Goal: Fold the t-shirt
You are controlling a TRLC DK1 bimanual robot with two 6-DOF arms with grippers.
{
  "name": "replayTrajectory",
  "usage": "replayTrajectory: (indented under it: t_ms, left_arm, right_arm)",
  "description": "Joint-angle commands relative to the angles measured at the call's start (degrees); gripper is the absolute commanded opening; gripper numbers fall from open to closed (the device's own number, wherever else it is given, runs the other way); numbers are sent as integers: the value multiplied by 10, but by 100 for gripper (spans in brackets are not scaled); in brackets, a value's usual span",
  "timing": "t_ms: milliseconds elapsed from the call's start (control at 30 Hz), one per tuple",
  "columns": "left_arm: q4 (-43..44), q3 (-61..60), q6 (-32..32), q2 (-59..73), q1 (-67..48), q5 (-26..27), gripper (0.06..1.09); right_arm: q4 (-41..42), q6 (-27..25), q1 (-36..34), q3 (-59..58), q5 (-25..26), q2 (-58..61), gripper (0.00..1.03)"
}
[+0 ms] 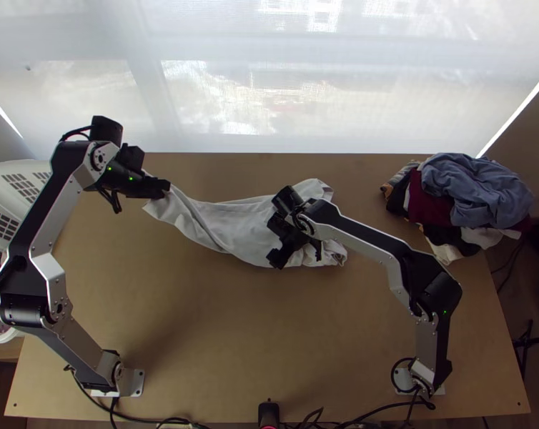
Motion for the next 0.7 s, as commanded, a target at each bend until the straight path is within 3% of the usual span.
replayTrajectory:
  t_ms: [0,667]
  left_arm:
    - [-3,75,4,-20,-49,34,9]
    - [55,126,3,20,-215,51,9]
  right_arm:
    - [-1,2,-6,3,0,-2,93]
    - [-121,15,-172,39,-2,-228,95]
